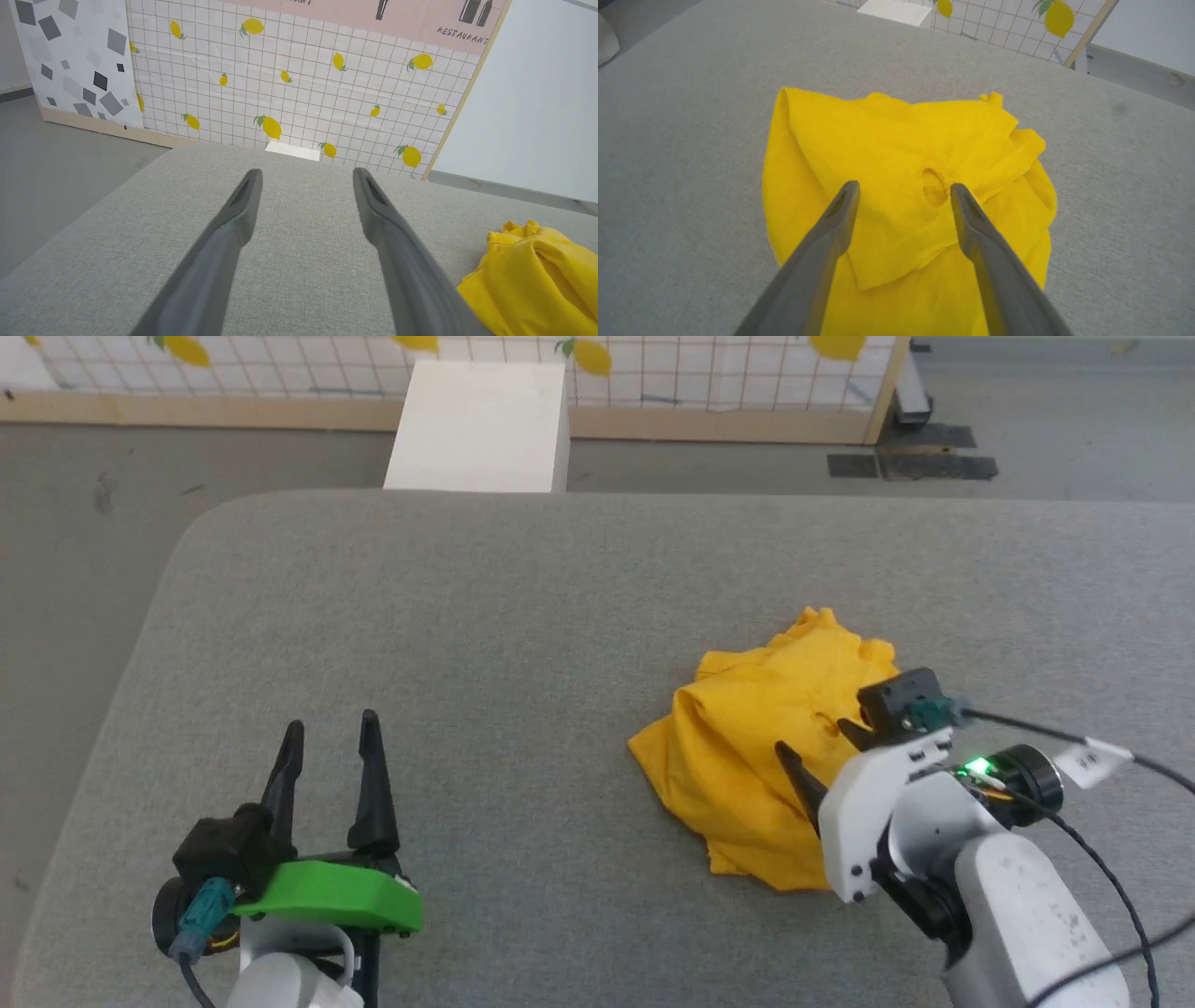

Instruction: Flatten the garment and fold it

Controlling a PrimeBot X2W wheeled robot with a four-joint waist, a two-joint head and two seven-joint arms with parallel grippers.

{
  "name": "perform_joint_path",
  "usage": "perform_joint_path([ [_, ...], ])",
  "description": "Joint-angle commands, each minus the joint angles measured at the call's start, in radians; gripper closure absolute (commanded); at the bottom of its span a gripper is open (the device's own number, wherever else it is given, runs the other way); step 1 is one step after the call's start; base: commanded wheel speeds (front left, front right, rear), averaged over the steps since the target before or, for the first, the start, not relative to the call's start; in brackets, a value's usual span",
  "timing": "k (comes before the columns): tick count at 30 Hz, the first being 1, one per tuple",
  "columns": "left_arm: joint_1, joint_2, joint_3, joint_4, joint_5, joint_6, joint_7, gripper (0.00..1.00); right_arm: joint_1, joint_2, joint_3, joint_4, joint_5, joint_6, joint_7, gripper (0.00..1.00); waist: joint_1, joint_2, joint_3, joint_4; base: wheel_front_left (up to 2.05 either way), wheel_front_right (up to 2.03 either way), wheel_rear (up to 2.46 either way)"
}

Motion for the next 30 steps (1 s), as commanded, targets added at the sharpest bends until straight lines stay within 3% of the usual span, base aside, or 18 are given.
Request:
perform_joint_path([
  [1, -0.02, -0.009, 0.005, 0.006, 0.019, -0.01, -0.003, 0.0, -0.025, -0.003, 0.01, 0.022, 0.015, -0.002, 0.033, 0.0, 0.0, 0.0, 0.028, 0.025, 0.0, 0.0, 0.0],
  [4, -0.031, -0.024, 0.012, 0.02, 0.032, -0.03, -0.003, 0.0, -0.07, -0.021, 0.051, 0.066, 0.04, -0.002, 0.114, 0.0, 0.0, 0.0, 0.042, 0.039, 0.0, 0.0, 0.0],
  [6, -0.037, -0.031, 0.021, 0.028, 0.038, -0.04, -0.004, 0.0, -0.092, -0.033, 0.073, 0.078, 0.051, -0.002, 0.141, 0.63, 0.0, 0.0, 0.047, 0.044, 0.0, 0.0, 0.0],
  [7, -0.039, -0.034, 0.025, 0.033, 0.041, -0.042, -0.004, 0.0, -0.1, -0.037, 0.084, 0.077, 0.059, -0.002, 0.145, 0.69, 0.0, 0.0, 0.048, 0.045, 0.0, 0.0, 0.0],
  [8, -0.039, -0.037, 0.029, 0.036, 0.046, -0.045, -0.004, 0.0, -0.11, -0.04, 0.086, 0.071, 0.07, -0.002, 0.136, 1.0, 0.0, 0.0, 0.049, 0.046, 0.0, 0.0, 0.0],
  [12, -0.035, -0.044, 0.045, 0.045, 0.057, -0.057, -0.004, 0.0, -0.128, -0.055, 0.037, 0.033, 0.064, -0.002, 0.05, 1.0, 0.0, 0.0, 0.039, 0.04, 0.0, 0.0, 0.0],
  [16, -0.024, -0.049, 0.062, 0.05, 0.067, -0.063, -0.004, 0.0, -0.112, -0.059, -0.085, -0.03, 0.044, -0.002, -0.035, 1.0, 0.0, 0.0, 0.009, 0.022, 0.0, 0.0, 0.0],
  [20, -0.01, -0.052, 0.066, 0.048, 0.076, -0.07, -0.004, 0.0, -0.064, -0.058, -0.308, -0.091, -0.025, -0.002, -0.071, 1.0, 0.0, 0.0, -0.018, 0.0, 0.0, 0.0, 0.0],
  [25, -0.003, -0.055, 0.058, 0.053, 0.08, -0.08, -0.004, 0.0, 0.043, -0.034, -0.61, -0.126, -0.151, -0.002, -0.034, 1.0, 0.0, 0.0, -0.036, -0.017, 0.0, 0.0, 0.0],
  [30, 0.005, -0.057, 0.051, 0.06, 0.077, -0.085, -0.004, 0.0, 0.153, 0.01, -0.8, -0.1, -0.198, -0.002, 0.02, 1.0, 0.0, 0.0, -0.042, -0.03, 0.0, 0.0, 0.0],
])
